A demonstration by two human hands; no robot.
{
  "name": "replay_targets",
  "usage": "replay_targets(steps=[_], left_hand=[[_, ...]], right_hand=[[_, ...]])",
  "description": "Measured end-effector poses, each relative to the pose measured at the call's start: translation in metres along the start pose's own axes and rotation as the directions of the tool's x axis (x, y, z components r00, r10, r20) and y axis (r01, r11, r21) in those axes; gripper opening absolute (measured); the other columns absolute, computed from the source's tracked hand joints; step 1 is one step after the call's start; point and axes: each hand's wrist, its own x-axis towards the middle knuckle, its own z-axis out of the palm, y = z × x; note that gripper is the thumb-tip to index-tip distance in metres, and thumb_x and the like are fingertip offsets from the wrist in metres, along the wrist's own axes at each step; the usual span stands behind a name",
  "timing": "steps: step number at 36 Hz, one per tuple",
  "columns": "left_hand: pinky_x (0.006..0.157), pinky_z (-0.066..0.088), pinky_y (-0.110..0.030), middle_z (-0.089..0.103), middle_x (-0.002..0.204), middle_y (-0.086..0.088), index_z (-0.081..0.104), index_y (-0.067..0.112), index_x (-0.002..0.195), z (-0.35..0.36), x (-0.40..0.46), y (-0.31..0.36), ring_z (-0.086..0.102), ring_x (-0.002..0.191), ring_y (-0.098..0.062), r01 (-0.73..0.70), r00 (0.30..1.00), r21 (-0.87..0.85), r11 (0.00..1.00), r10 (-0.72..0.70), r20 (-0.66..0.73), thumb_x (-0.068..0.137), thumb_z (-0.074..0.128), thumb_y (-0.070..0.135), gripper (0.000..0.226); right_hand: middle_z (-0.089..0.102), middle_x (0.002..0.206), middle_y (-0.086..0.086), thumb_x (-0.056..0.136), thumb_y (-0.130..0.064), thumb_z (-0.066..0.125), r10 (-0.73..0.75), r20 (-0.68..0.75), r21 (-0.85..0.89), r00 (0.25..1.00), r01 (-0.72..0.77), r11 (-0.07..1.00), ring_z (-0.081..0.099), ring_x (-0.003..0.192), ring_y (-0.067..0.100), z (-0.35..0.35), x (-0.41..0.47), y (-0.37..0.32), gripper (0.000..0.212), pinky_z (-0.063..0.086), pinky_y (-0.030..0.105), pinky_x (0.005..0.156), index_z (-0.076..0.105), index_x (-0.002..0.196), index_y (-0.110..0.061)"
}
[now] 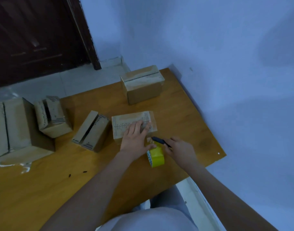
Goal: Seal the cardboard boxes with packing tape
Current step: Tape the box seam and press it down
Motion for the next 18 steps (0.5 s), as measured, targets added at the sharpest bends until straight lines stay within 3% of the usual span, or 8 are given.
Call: replay_targets(steps=[5,8,11,15,18], left_hand=[[0.117,0.003,-0.042,0.008,0.154,-0.007,-0.007,0.028,0.152,0.002,0.001,0.0,0.005,0.143,-0.03,0.005,1.0,0.001,1.0,-0.005,-0.003,0.085,0.032,0.075,0.091],[0.117,0.002,-0.043,0.007,0.153,-0.007,-0.008,0.029,0.151,0.003,0.002,-0.001,0.004,0.143,-0.03,0.004,1.0,-0.009,1.0,-0.004,-0.002,0.083,0.033,0.076,0.093],[0.117,0.001,-0.042,0.007,0.153,-0.006,-0.008,0.03,0.151,0.004,0.002,-0.001,0.003,0.143,-0.029,0.006,1.0,-0.013,1.0,-0.007,-0.002,0.083,0.034,0.076,0.093],[0.117,0.0,-0.041,0.007,0.153,-0.006,-0.008,0.03,0.151,0.004,0.002,-0.001,0.002,0.143,-0.028,0.012,1.0,-0.03,0.999,-0.012,-0.007,0.083,0.036,0.075,0.093],[0.117,0.002,-0.041,0.008,0.152,-0.006,-0.006,0.03,0.151,0.004,0.003,-0.001,0.003,0.143,-0.027,0.013,1.0,-0.027,1.0,-0.014,-0.011,0.083,0.037,0.075,0.093]], right_hand=[[0.057,0.07,-0.001,0.086,-0.031,0.05,0.104,-0.044,0.018,0.994,-0.103,0.995,0.051,0.042,0.016,0.007,-0.001,-0.006,0.027,0.005,0.012,0.037,0.071,0.093,-0.017],[0.057,0.091,0.004,0.098,-0.027,0.043,0.272,0.044,0.053,0.961,-0.275,0.96,0.058,0.065,0.021,0.015,0.001,0.003,0.026,0.019,0.022,0.041,0.061,0.114,-0.017],[0.051,0.09,0.001,0.1,-0.028,0.038,0.399,0.11,0.083,0.91,-0.408,0.909,0.052,0.068,0.019,0.026,0.007,0.016,0.029,0.029,0.025,0.047,0.059,0.115,-0.015],[0.055,0.102,0.003,0.101,-0.029,0.036,0.478,0.202,0.104,0.854,-0.505,0.857,0.056,0.08,0.019,0.044,0.014,0.024,0.03,0.045,0.03,0.062,0.056,0.12,-0.016],[0.047,0.124,0.006,0.1,-0.027,0.038,0.501,0.198,0.074,0.843,-0.522,0.85,0.047,0.111,0.024,0.052,0.016,0.021,0.033,0.045,0.036,0.084,0.049,0.129,-0.016]])
